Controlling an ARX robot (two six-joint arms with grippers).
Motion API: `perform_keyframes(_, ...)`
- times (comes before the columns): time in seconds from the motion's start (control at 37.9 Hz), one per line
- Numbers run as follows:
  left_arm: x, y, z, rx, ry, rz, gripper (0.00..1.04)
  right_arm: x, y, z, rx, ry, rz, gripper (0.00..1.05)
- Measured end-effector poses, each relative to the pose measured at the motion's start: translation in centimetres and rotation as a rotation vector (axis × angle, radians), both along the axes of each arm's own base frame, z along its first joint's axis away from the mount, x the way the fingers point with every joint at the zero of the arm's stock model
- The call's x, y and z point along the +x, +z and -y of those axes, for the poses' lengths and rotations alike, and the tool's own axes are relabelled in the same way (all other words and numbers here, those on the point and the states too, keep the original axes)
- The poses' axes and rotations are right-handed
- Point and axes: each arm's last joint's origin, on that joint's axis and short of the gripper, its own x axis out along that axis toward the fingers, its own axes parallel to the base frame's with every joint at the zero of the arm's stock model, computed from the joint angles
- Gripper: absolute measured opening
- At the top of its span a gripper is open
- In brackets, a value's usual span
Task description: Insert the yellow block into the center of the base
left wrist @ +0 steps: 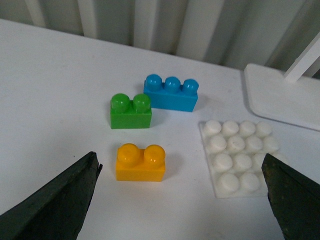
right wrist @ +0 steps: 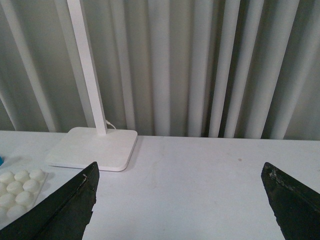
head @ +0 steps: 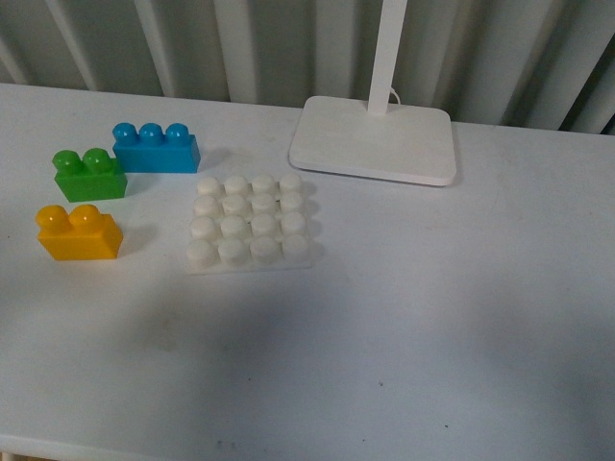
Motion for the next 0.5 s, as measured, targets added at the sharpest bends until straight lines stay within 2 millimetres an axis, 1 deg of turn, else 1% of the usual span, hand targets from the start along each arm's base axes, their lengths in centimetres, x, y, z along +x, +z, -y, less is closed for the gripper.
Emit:
perform_keyframes(0.05, 1.1, -0.8, 0.3, 0.013, -0.005, -0.024, 0.98, 0.0, 0.0, 0.0, 0.0, 0.0, 0.0, 0.95)
perform_keyframes(0.21, 3.1, -2.9, 1.0, 0.054, -0.015, -0.096, 0.98, 0.0, 0.0, 0.0, 0.0, 0.0, 0.0, 0.95)
perform_keyframes(0.5, 4.4, -4.2, 1.1, 0.117, -0.03, -0.119, 0.98, 0.0, 0.0, 0.0, 0.0, 0.0, 0.0, 0.95)
